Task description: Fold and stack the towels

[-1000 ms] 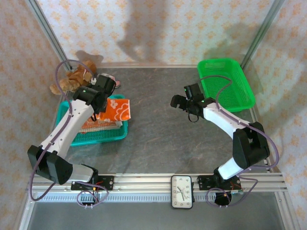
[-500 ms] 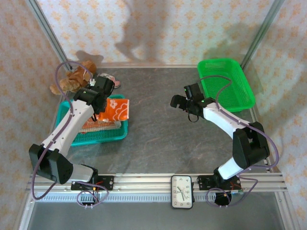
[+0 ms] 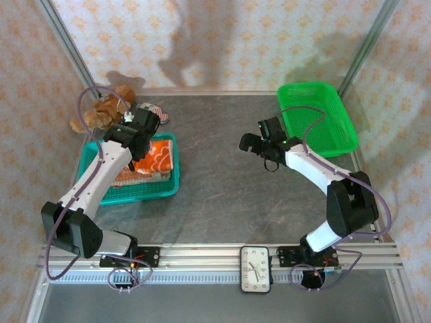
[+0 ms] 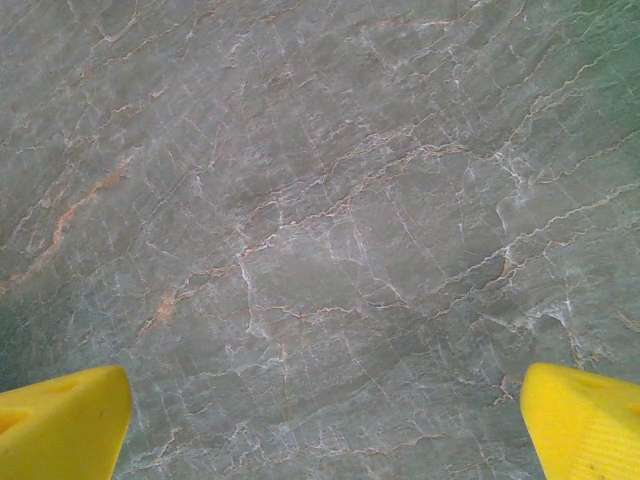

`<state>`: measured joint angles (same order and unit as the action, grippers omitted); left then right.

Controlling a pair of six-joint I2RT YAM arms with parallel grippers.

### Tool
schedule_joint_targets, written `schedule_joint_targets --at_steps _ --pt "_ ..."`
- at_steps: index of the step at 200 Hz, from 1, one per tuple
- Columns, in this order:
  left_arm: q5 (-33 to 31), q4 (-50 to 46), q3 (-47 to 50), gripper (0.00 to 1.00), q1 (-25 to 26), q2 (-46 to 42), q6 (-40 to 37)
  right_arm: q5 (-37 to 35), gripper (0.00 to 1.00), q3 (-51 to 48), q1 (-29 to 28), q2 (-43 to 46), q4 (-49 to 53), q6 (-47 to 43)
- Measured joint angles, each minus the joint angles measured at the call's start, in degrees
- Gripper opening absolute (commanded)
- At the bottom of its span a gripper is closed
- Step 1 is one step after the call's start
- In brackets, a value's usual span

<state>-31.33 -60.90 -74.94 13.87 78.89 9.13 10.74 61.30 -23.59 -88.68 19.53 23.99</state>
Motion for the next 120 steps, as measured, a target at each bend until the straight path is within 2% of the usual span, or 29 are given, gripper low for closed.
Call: schedule_joint_targets --at_steps 120 --pt "0.3 0.2 0.0 0.00 0.0 1.0 -0.1 0.2 0.99 0.0 -0.2 0.0 0.0 0.0"
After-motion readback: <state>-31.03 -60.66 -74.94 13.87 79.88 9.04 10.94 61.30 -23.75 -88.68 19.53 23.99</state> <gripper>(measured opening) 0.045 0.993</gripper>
